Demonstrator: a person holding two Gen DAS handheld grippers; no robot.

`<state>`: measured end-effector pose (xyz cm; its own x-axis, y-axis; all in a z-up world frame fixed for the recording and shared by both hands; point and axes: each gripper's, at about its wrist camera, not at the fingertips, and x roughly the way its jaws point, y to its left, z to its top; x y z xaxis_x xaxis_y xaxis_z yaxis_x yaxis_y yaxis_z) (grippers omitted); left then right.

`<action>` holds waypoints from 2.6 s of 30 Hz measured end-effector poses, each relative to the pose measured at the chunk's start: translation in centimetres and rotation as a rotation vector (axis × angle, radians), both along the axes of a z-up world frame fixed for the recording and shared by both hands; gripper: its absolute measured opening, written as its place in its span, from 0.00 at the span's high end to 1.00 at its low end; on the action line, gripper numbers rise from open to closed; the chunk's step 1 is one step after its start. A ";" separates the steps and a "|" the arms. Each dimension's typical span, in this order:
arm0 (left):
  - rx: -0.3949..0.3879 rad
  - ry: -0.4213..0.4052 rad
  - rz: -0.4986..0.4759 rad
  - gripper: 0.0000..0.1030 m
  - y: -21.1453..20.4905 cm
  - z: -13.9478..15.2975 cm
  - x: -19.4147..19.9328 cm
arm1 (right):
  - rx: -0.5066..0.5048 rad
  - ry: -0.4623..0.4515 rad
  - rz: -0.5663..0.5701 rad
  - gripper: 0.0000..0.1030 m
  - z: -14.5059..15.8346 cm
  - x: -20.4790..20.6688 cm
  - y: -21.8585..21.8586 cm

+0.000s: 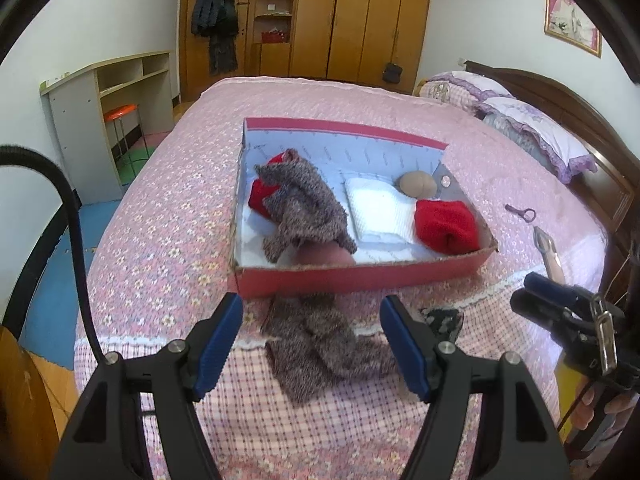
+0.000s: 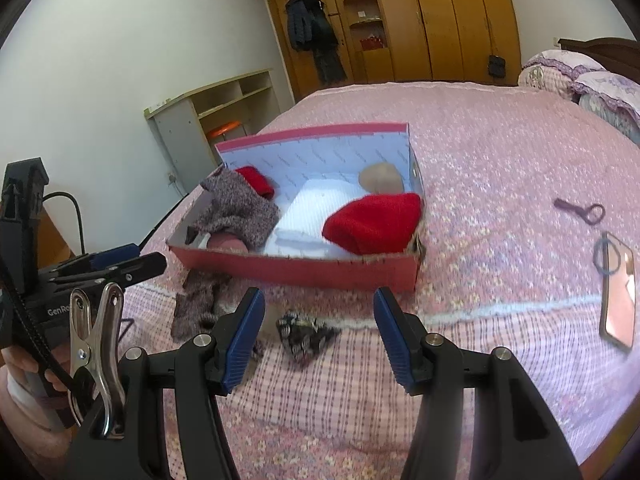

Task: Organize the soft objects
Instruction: 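Withdraw both grippers from the box toward the remaining items on the bed, then grasp the grey knit glove on the bed with the right gripper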

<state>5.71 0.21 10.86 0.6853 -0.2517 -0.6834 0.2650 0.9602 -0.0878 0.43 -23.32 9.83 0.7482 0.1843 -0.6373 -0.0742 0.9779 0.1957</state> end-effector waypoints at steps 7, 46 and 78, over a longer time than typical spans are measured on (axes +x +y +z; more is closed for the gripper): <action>0.001 0.017 0.018 0.27 0.8 -1.3 -1.7 | 0.015 0.024 0.002 0.44 -1.1 -1.4 0.5; -0.025 0.117 0.159 0.27 7.4 -6.3 -2.5 | -0.191 0.092 0.297 0.44 -4.2 3.0 12.8; -0.052 0.147 0.240 0.28 10.4 -7.2 -2.2 | -0.300 0.130 0.346 0.74 -7.7 6.2 17.5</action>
